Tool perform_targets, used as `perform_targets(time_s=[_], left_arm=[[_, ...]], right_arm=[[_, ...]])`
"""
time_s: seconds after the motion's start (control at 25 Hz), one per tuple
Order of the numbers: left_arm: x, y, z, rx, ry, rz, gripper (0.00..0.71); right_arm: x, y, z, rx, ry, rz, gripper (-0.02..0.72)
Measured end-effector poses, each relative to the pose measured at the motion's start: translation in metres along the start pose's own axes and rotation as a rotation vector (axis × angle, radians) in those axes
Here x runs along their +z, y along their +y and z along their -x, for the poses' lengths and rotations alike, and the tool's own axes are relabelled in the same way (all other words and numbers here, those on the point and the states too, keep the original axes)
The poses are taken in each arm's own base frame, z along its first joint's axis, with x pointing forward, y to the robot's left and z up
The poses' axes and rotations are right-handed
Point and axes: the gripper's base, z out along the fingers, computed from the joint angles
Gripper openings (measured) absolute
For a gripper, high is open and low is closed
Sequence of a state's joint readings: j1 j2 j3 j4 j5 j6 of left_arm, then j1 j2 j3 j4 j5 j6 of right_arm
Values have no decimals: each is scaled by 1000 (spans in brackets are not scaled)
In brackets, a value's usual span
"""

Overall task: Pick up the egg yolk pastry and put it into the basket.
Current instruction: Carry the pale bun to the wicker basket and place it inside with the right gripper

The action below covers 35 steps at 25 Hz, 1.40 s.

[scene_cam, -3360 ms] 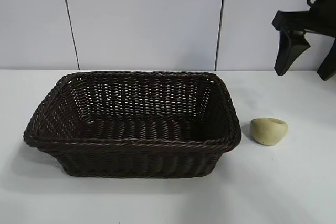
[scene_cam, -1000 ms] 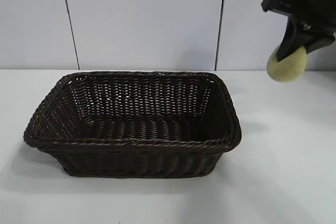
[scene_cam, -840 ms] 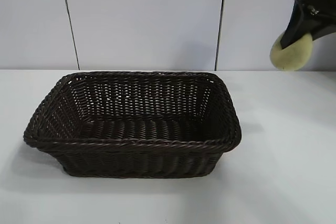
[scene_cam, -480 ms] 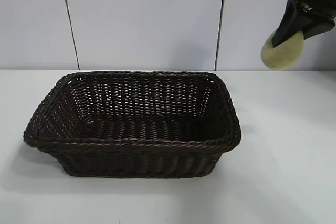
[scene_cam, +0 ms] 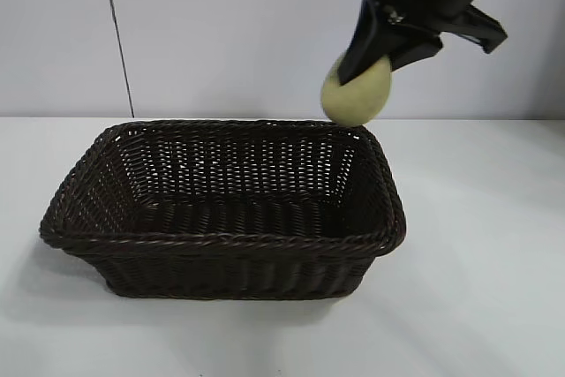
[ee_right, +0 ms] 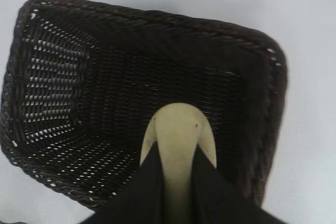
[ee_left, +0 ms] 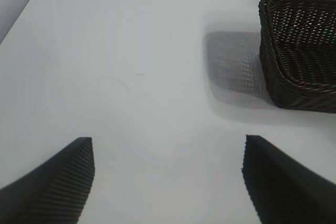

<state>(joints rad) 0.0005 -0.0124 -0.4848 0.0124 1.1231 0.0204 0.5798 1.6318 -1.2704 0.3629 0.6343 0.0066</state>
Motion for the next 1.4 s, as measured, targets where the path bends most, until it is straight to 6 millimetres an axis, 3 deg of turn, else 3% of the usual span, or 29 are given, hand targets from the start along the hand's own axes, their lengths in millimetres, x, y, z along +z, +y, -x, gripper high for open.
perform_targets(time_s=[0.12, 0.32, 0.6, 0.84, 0.96, 1.12, 1.28, 1.4], left_arm=[[0, 0, 0, 0, 0, 0, 568], [0, 0, 0, 0, 0, 0, 568], [0, 0, 0, 0, 0, 0, 568], [0, 0, 0, 0, 0, 0, 568], [0, 0, 0, 0, 0, 0, 568], [0, 0, 0, 0, 0, 0, 568], [0, 0, 0, 0, 0, 0, 568], [0, 0, 0, 0, 0, 0, 568]], right_arm=[[2, 9, 1, -19, -44, 16, 66], [14, 6, 5, -13, -86, 8, 66], [68, -10, -1, 40, -67, -25, 66], [115, -26, -21, 79, 27, -63, 66], [129, -32, -27, 87, 46, -77, 66], [133, -33, -28, 89, 48, -81, 67], [133, -33, -29, 92, 53, -80, 165], [132, -33, -30, 96, 70, -78, 356]])
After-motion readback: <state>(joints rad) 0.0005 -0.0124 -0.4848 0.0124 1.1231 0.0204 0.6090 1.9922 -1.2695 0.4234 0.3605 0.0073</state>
